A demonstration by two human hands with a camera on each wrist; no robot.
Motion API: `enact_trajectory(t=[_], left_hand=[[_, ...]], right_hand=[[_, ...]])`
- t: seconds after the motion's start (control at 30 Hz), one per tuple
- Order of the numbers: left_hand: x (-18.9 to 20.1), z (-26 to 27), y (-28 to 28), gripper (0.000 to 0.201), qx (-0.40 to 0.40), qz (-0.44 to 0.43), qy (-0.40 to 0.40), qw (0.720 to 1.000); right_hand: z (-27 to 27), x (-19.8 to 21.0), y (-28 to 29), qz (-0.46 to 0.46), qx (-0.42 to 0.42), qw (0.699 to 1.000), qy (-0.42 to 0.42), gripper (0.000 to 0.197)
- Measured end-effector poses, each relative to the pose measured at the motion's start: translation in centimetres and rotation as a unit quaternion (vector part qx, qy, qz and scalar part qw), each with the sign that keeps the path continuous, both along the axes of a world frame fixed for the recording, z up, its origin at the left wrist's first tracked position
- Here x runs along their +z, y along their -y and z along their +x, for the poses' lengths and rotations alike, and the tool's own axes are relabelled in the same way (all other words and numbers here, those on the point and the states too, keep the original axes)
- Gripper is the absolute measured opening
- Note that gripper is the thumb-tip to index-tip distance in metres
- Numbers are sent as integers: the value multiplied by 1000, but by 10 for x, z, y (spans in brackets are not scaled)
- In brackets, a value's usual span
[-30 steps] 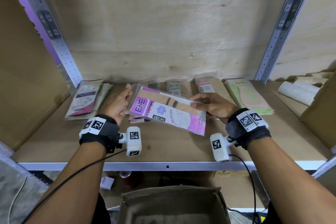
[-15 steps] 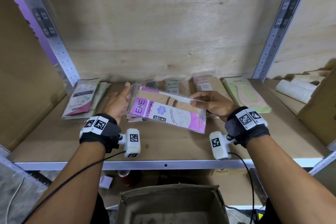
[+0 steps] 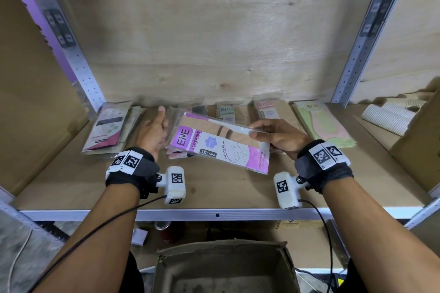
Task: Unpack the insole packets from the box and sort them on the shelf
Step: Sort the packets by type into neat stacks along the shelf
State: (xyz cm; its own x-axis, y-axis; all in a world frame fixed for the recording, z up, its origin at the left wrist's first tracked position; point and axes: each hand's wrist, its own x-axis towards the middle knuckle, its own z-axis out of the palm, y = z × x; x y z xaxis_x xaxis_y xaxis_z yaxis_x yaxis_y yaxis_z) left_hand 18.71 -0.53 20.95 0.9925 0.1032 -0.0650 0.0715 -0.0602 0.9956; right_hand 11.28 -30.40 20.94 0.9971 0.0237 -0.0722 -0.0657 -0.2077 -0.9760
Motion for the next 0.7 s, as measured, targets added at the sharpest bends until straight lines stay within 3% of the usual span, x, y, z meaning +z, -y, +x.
enact_trajectory(t=[0.1, 0.17, 0.3, 0.53, 0.7], left_hand=[[-4, 5, -7, 40, 40, -87, -2, 995], [-5, 7, -9, 43, 42, -113, -13, 993], [-7, 7, -3, 64, -45, -97, -59, 992], [-11, -3, 41, 38, -246, 20, -73, 966], [-11, 4, 58, 29, -227, 25, -12, 973]], right_hand=[[-2, 2, 0, 40, -21, 999, -6, 23], [-2, 4, 0, 78, -32, 996, -9, 16], [1, 6, -1, 151, -74, 986, -7, 13], [9, 8, -23, 209, -117, 971, -15, 27], [20, 8, -31, 169, -148, 974, -23, 27]])
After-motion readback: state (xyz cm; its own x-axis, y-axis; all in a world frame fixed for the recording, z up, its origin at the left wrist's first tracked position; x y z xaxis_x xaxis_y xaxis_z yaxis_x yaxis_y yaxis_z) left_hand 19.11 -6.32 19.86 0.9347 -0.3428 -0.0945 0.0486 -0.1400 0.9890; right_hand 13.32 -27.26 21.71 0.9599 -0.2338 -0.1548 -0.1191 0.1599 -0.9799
